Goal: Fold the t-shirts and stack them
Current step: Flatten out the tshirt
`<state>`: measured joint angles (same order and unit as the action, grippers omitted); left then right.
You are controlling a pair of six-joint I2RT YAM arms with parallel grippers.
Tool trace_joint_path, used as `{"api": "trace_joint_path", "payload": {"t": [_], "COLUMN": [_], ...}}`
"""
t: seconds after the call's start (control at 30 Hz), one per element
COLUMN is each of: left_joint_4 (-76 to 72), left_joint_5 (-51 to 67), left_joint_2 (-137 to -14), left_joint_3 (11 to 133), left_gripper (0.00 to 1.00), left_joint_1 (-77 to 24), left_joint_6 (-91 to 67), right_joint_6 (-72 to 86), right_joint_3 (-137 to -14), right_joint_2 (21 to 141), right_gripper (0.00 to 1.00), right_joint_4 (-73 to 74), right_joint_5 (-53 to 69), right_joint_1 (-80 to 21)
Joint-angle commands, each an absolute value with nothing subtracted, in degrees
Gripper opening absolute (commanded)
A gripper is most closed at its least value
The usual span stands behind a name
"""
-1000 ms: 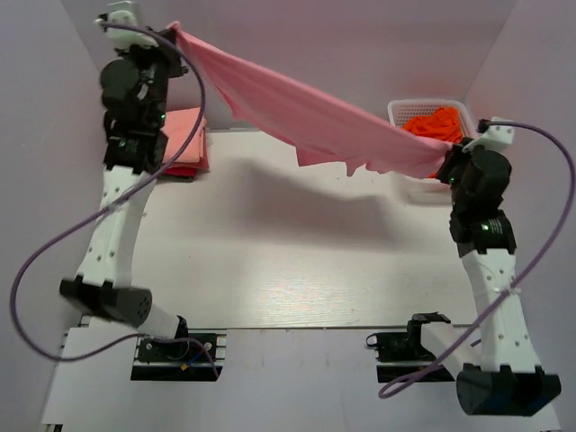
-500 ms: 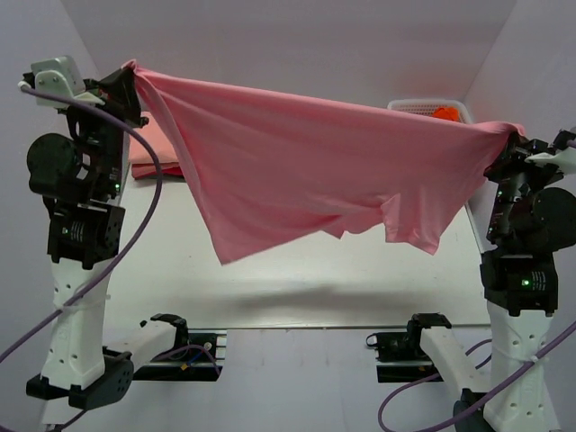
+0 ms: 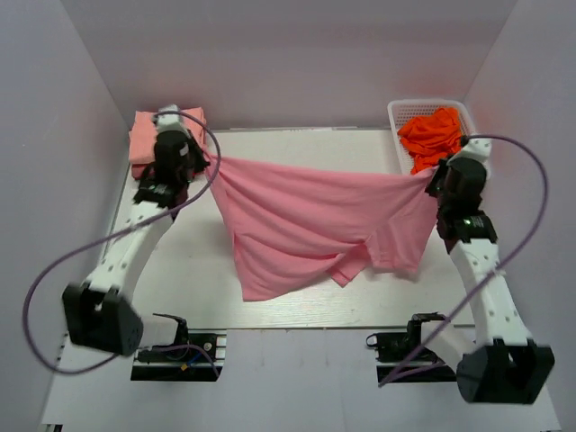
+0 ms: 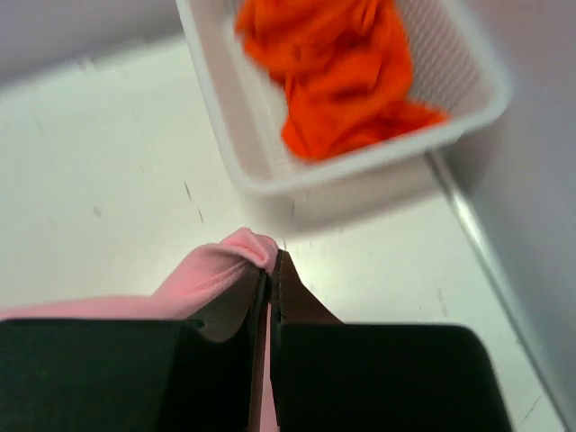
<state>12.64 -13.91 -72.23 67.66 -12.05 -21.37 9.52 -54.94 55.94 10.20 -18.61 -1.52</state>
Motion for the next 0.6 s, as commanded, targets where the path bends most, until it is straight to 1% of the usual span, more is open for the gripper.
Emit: {"api": "trace_joint_path", "payload": {"t": [0.0, 0.03, 0.07, 0.27, 0.3, 0.33, 0.37, 0.4, 0.43, 0.47, 0.5, 0.53, 0.57], "left_joint_4": [8.5, 8.0, 8.0, 11.1, 12.0, 13.0, 15.5, 17.1, 18.4, 19.6, 21.8, 22.8, 24.1], "left_joint_5": [-13.4, -13.4, -14.0, -14.0, -13.5, -13.4, -13.4, -13.4, -14.0, -14.0, -14.0, -14.0, -14.0], "left_joint_2": [-80.7, -83.6, -89.7, -110.4, -113.2, -118.5, -121.1, -123.5, -127.7, -129.4, -130.9, -132.0, -132.6], "left_joint_3": [67.5, 69.0, 70.8, 90.5, 96.4, 99.5, 102.5, 109.0, 112.1, 117.5, 120.0, 122.1, 124.8], "left_gripper": [0.00, 0.00, 0.00, 0.00, 0.00, 0.00, 0.00, 0.02, 0.11, 0.24, 0.61, 0.81, 1.00], "left_joint_1": [-11.3, -11.3, -11.3, -11.3, -11.3, -11.3, -11.3, -11.3, -11.3, -11.3, -11.3, -11.3, -11.3], "left_joint_6": [-23.6, -23.6, -22.9, -21.1, -21.1, -20.6, -20.6, -20.6, -20.0, -20.0, -20.0, -20.0, -20.0], "right_joint_6": [11.5, 11.3, 11.2, 8.3, 7.2, 6.6, 5.8, 4.9, 4.7, 4.3, 4.2, 4.0, 4.0], "right_joint_3": [-53.9, -54.2, -54.8, -63.2, -65.1, -65.9, -68.1, -70.3, -72.7, -73.7, -75.0, -78.5, -79.4], "right_joint_2": [61.0, 66.1, 67.7, 83.6, 84.7, 86.0, 89.8, 91.0, 93.5, 95.5, 96.5, 98.2, 99.6], "right_gripper": [0.00, 0.00, 0.00, 0.00, 0.00, 0.00, 0.00, 0.00, 0.00, 0.00, 0.01, 0.07, 0.20], "right_joint_4": [2.9, 2.4, 1.9, -1.6, -1.6, -1.6, -0.8, -0.3, -0.1, 2.1, 2.6, 4.6, 5.4], "right_joint_5": [-15.7, -15.2, -14.8, -9.7, -9.1, -7.5, -7.3, -7.0, -6.4, -6.6, -6.9, -7.3, -7.4], "right_joint_1": [-1.1, -1.1, -1.1, -1.3, -1.3, -1.1, -1.3, -1.3, -1.5, -1.5, -1.6, -1.5, -1.6]}}
